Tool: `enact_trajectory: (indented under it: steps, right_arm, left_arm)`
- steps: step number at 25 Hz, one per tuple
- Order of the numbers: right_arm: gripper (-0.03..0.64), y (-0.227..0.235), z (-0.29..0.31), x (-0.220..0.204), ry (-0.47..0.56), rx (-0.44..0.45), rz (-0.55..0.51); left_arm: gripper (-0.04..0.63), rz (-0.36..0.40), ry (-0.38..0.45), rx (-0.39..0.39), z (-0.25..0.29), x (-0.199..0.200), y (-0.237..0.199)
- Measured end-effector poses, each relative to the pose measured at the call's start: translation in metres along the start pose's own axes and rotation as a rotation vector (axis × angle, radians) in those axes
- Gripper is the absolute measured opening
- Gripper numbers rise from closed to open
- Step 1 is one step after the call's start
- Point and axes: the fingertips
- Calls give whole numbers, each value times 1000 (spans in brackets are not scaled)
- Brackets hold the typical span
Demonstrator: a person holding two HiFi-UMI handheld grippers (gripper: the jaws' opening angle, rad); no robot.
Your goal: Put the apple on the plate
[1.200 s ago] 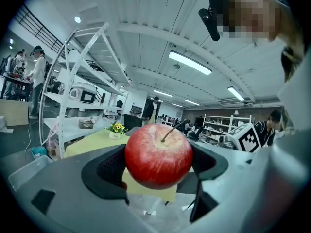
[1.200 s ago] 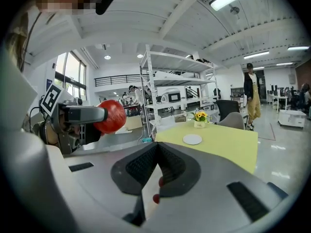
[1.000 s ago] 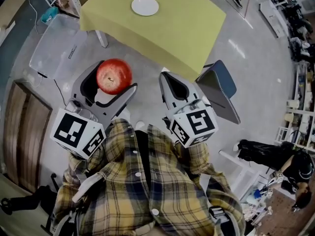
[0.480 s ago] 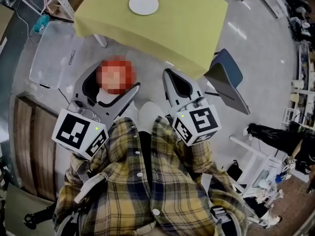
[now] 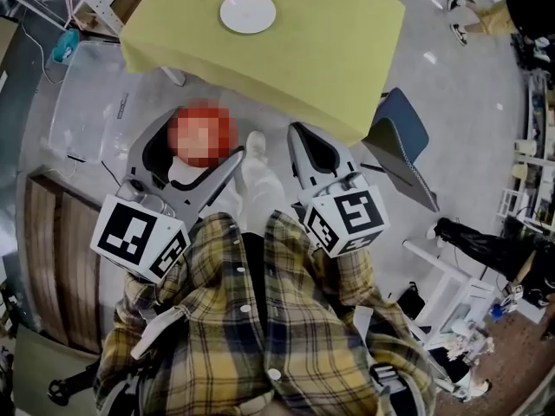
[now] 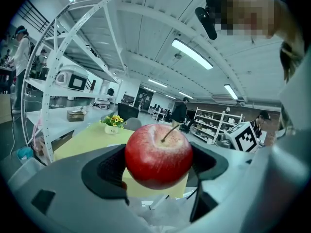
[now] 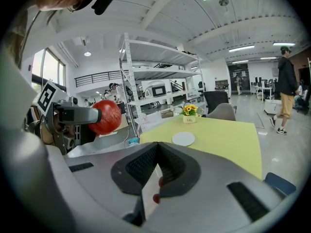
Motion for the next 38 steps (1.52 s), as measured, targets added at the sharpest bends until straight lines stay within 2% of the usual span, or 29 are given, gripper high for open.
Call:
enact_trajectory:
  steps: [18,29,34,38]
  right_arm:
    - [-3,96,78,106,30,63,-50]
    - [-3,126,98,130,32,111,-63]
    - [-3,123,121,132,14,118,-60]
    - [-3,115,147,134,6,103,-57]
  left_arm:
    - [410,36,62,56,135,72,-59]
    - [410,37,61,112,169,83,-74]
    - [410,18,53,123,171,78,-97]
    - [410,14,52,100,176,76,-126]
Point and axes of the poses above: the fingertips, and each gripper's own axes: z forward along the fingers, y to its right, x out of its top, and after that the axes turned 13 degrees about z, right-handed
